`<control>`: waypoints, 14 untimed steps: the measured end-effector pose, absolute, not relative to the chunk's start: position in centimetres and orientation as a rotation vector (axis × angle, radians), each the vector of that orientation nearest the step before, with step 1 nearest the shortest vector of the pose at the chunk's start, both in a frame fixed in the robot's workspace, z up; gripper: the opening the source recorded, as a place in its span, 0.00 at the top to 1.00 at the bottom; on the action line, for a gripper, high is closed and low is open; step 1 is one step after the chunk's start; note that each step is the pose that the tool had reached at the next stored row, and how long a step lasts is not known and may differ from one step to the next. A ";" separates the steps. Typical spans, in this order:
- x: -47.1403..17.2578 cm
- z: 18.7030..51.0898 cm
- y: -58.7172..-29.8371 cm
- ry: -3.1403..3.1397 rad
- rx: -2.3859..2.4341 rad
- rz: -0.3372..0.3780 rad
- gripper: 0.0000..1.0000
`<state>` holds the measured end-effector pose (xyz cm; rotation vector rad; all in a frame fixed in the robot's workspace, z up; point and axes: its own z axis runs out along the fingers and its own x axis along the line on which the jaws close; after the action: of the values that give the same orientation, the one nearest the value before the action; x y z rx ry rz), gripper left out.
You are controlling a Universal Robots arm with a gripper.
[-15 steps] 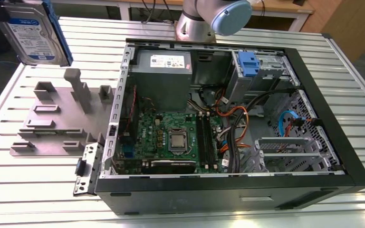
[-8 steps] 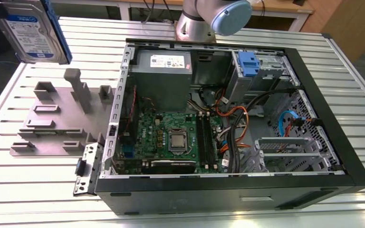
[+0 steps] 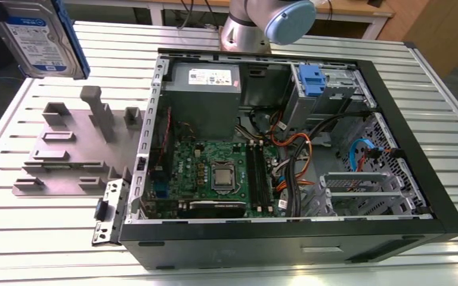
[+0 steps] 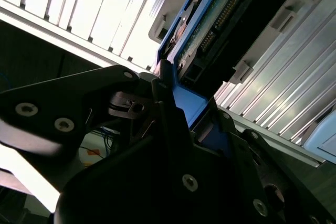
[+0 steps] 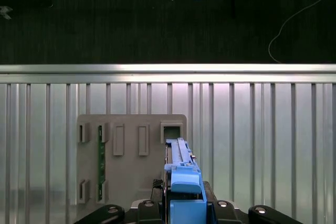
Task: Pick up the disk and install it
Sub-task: 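Pick up the disk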
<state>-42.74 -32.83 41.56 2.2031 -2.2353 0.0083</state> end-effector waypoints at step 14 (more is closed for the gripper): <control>-42.7 42.0 -32.8 -2.235 2.203 0.008 0.64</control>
<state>-42.74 -32.82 41.99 2.2029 -2.2352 0.0082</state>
